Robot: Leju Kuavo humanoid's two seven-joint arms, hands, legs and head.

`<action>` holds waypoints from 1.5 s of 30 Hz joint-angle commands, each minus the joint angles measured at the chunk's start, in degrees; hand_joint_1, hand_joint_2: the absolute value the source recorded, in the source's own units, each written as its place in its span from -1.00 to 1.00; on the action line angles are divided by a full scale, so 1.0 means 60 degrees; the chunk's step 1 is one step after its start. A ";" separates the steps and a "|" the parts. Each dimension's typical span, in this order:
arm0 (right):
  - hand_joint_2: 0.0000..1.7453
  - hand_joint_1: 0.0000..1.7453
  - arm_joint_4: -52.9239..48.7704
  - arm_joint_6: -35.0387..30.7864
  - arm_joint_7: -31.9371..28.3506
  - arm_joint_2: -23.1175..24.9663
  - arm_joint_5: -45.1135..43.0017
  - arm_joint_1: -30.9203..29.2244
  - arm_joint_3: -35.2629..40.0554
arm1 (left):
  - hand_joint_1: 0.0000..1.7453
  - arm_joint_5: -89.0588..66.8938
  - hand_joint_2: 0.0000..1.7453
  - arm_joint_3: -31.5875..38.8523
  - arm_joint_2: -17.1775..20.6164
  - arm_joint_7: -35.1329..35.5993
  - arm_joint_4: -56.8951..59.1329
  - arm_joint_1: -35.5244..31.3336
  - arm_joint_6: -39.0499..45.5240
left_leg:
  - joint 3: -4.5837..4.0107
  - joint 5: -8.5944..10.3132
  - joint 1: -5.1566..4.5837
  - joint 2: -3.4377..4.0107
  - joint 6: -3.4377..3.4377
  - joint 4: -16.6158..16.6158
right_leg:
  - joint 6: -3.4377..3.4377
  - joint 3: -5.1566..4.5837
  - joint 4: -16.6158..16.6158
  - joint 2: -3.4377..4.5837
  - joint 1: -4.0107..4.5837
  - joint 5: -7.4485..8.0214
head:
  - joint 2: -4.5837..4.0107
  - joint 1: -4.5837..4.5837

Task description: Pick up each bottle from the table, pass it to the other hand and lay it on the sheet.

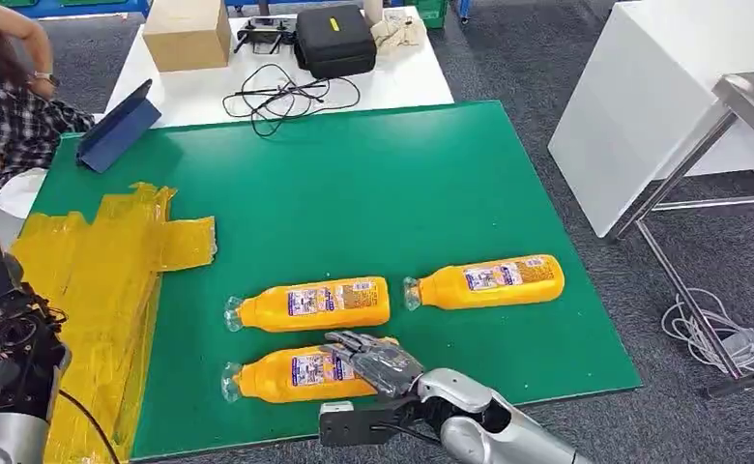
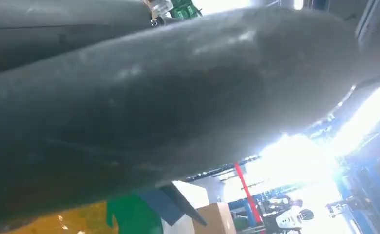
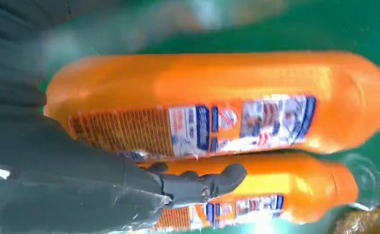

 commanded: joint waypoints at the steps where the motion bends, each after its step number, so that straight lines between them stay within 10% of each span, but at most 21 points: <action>1: 1.00 -1.00 0.0483 0.0315 0.0299 -0.0449 0.0223 -0.0067 0.0981 | -1.00 0.0144 -1.00 -0.0339 -0.0398 0.0029 0.1208 -0.0890 -0.0019 | 0.0030 -0.0005 0.0011 -0.0057 -0.0013 -0.0003 | -0.0007 0.0048 -0.0013 -0.0054 0.0010 -0.0015 | 0.0004 0.0000; 16: 1.00 -1.00 0.2627 -0.0082 0.1616 -0.0135 0.2748 0.0491 0.1050 | -1.00 0.0625 -1.00 -0.0293 -0.0492 0.0108 0.0762 -0.0468 -0.0428 | 0.0078 -0.0003 0.0015 -0.0048 -0.0017 -0.0024 | -0.0010 0.0065 -0.0043 -0.0043 0.0014 -0.0007 | 0.0004 -0.0007; 42: 1.00 -1.00 0.2933 0.0119 0.1588 -0.0066 0.2853 0.0621 0.0910 | -1.00 0.0648 -1.00 -0.0538 -0.0492 0.0029 0.1301 -0.0895 -0.0387 | 0.0195 -0.0010 0.0027 -0.0024 -0.0041 -0.0022 | -0.0060 0.0087 -0.0050 -0.0016 0.0019 -0.0004 | 0.0004 -0.0004; 43: 1.00 0.70 0.2859 0.0214 0.1530 -0.0145 0.2833 0.0682 0.0885 | -1.00 0.0655 -1.00 -0.0565 -0.0497 0.0029 0.1285 -0.0888 -0.0343 | 0.0203 -0.0017 0.0023 -0.0004 -0.0037 -0.0017 | -0.0058 0.0087 -0.0042 0.0004 0.0015 -0.0007 | 0.0004 -0.0004; 45: 1.00 1.00 0.2874 0.0380 0.1429 -0.0232 0.2785 0.0763 0.0904 | -1.00 0.0700 -1.00 -0.0578 -0.0523 0.0029 0.1298 -0.0956 -0.0312 | 0.0197 -0.0010 0.0026 -0.0026 -0.0040 -0.0022 | -0.0059 0.0088 -0.0049 -0.0018 0.0018 -0.0006 | 0.0004 -0.0004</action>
